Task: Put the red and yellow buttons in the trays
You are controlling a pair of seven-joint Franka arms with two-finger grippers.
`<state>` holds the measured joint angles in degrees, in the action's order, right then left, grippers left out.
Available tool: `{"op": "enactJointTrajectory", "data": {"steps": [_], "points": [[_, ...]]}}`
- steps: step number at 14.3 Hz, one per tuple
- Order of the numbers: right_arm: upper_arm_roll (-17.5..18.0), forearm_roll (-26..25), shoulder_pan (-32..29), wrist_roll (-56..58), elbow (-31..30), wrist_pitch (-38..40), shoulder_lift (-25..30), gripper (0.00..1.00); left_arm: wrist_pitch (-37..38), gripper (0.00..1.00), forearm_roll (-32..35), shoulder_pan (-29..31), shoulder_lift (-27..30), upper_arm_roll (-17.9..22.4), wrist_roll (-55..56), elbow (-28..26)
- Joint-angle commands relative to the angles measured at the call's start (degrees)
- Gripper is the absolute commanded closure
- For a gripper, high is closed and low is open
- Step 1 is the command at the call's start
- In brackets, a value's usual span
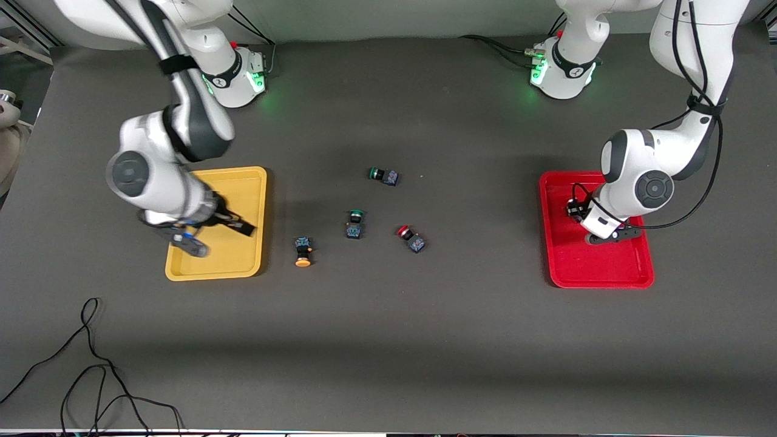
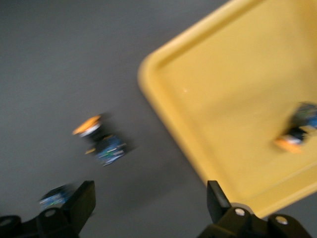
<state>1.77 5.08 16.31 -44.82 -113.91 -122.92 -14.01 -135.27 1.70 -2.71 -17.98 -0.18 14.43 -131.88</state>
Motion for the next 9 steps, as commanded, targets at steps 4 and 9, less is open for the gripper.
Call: {"op": "enactJointTrajectory", "data": {"steps": [4, 9], "points": [[2.4, -2.2, 1.4, -1.2, 6.5, -11.7, -17.6, 0.0, 22.1, 0.0, -1.4, -4.1, 1.8, -2.0, 6.0, 17.8], [2.6, -2.7, 1.4, -1.3, 5.5, -17.2, -20.4, 0.15, 28.7, 0.0, -8.4, -18.4, -10.9, -3.7, 36.1, 41.0]]}}
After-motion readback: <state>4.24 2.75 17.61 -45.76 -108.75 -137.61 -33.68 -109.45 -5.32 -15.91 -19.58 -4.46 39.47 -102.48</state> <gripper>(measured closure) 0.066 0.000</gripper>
